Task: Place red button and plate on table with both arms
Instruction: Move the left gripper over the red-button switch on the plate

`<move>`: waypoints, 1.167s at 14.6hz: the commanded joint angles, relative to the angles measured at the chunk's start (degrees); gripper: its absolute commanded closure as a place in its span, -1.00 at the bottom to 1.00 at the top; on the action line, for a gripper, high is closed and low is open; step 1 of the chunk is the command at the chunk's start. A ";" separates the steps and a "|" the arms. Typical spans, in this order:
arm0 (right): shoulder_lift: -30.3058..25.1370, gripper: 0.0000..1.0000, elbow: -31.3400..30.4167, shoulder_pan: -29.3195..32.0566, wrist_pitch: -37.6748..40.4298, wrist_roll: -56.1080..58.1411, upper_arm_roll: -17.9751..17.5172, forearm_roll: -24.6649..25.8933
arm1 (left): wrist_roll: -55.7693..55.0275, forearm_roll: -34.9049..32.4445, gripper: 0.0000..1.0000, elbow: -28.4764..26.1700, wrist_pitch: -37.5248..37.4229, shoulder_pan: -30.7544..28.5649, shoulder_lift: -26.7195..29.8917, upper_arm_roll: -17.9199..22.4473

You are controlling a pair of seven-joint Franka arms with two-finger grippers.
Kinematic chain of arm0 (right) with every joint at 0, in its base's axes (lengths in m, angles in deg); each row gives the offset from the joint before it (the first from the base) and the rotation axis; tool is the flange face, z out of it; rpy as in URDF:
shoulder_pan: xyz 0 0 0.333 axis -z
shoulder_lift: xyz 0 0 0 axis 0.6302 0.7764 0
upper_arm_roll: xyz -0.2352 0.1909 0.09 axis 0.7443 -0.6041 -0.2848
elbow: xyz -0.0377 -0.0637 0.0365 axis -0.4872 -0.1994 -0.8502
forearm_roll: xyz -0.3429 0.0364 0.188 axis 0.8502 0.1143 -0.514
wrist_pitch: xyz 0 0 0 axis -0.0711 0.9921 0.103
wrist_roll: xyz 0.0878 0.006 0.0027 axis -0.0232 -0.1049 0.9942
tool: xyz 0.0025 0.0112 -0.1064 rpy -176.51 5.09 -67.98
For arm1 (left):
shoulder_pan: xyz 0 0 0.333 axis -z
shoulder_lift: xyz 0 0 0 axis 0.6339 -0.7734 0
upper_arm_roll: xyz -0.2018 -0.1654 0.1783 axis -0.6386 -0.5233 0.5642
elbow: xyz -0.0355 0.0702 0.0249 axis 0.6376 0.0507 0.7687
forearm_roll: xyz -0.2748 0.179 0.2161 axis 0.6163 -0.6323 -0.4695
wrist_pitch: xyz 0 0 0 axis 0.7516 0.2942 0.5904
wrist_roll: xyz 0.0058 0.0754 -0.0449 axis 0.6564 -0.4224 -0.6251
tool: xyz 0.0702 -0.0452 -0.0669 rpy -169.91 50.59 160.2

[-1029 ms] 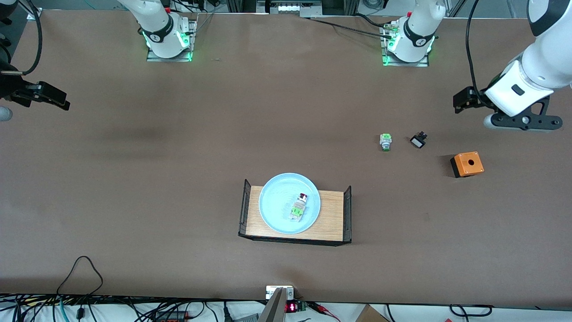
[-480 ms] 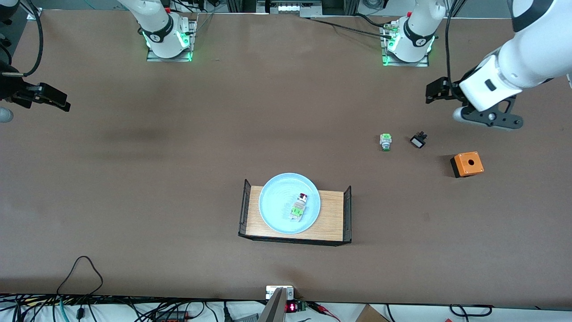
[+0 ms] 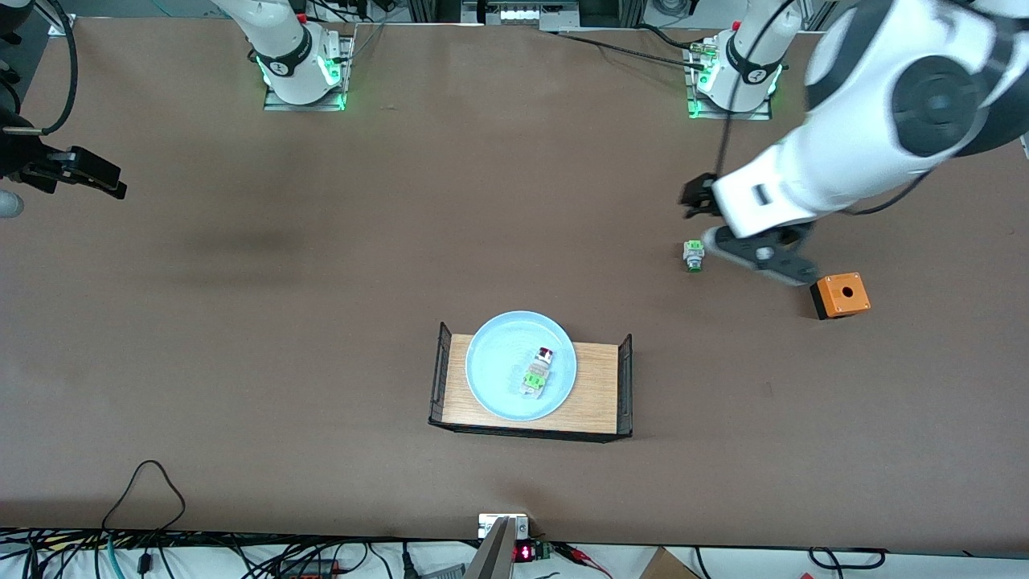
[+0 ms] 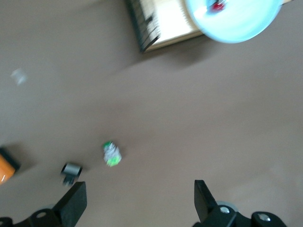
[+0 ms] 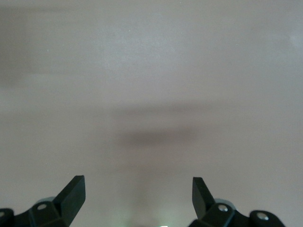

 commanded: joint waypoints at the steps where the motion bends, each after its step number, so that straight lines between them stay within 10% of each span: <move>1: -0.45 -1.00 0.32 0.08 0.74 0.94 0.09 -0.35 | 1.20 -3.41 -1.00 6.37 6.58 5.13 -6.37 0.48; 5: -0.54 -1.00 0.32 0.16 0.74 1.03 0.18 -0.44 | 0.15 -12.99 -1.00 6.89 23.79 10.33 -13.04 1.00; 17: -0.36 -1.00 0.32 0.16 0.91 1.03 0.09 -0.61 | -18.83 -13.44 -1.00 7.51 55.56 14.11 -26.42 1.18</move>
